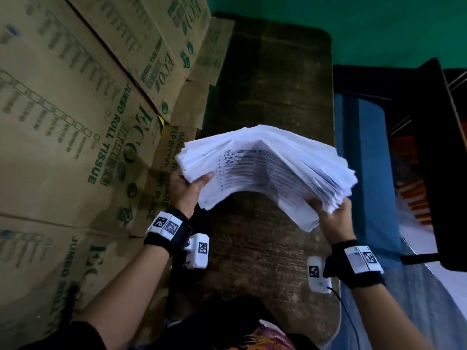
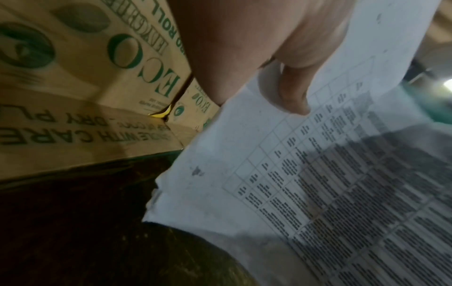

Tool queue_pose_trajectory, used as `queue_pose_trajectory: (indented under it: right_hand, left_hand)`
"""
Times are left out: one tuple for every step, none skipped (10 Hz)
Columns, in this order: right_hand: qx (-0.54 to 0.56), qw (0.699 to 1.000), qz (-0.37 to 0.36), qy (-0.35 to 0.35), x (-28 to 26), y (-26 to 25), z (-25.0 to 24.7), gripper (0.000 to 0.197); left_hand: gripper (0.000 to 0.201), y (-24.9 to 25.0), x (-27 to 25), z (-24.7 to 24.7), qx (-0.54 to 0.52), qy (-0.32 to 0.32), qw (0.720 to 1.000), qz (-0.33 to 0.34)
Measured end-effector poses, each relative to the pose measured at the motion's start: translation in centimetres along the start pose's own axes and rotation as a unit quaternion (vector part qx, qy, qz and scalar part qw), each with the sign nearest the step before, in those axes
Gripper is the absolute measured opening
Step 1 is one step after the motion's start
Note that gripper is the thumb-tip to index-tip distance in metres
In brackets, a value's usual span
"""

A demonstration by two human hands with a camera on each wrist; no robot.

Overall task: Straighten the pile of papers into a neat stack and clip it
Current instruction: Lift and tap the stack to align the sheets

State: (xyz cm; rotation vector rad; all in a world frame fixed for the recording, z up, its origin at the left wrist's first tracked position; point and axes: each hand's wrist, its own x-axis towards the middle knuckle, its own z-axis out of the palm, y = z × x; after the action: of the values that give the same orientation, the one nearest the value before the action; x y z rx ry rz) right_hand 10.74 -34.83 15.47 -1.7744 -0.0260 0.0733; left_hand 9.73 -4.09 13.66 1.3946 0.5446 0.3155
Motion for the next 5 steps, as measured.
queue_pose_trajectory:
  right_hand:
    - [-0.167,0.966,0.045,0.191,0.8,2.0,-1.2,0.026]
    - [-0.072,0.990,0.115,-0.038,1.1,6.0,-1.8,0.027]
    - [-0.066,0.996,0.058,0.017,2.4,9.1,-3.1,0.054]
    - [-0.057,0.997,0.043,0.020,2.6,8.8,-2.2,0.051]
    - [-0.011,0.998,0.051,0.047,2.9,7.9,-0.4,0.046]
  left_hand:
    - [0.036,-0.7,-0.1,-0.5,0.041,0.009,0.998,0.047]
    - [0.053,-2.7,0.6,-1.6,0.132,-0.079,0.987,0.044]
    - [0.067,-4.2,1.7,-2.0,0.162,-0.137,0.976,0.039]
    - [0.067,-4.8,2.6,-2.3,0.193,-0.164,0.967,0.039]
    - [0.042,-4.6,2.5,-0.9,0.210,-0.125,0.969,-0.018]
